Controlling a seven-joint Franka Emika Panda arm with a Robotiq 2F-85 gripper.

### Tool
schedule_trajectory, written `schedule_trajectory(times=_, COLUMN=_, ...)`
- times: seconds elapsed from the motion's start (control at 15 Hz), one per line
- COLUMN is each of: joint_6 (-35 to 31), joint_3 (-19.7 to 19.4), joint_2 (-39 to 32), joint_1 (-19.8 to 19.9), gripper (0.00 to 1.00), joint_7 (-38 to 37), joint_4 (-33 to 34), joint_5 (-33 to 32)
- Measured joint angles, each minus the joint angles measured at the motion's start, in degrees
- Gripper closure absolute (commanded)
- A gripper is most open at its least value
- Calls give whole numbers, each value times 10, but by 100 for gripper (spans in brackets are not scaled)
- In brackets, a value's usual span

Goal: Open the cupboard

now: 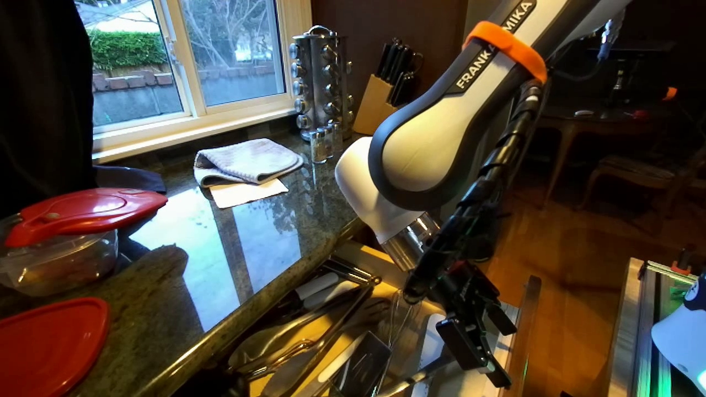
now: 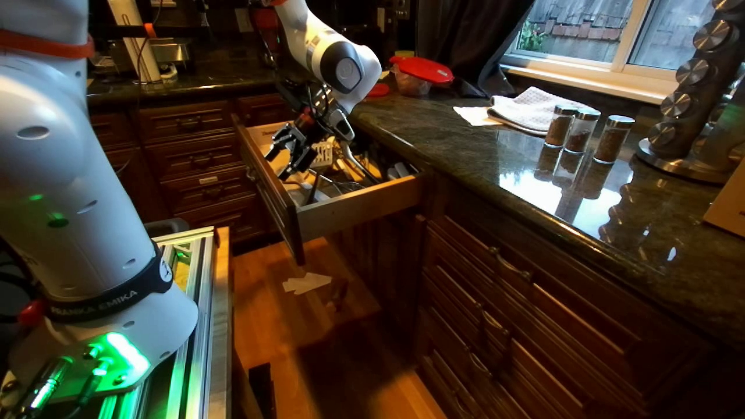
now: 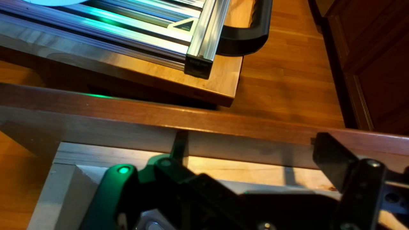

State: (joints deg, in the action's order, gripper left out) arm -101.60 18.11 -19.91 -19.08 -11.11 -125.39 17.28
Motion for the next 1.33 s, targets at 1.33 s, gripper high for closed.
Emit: schedule_trajectory(times=1.33, joint_6=63, joint_3=2, joint_2=-34, joint_1=-13, gripper=0, joint_7=9, joint_4=34, joint_5=18)
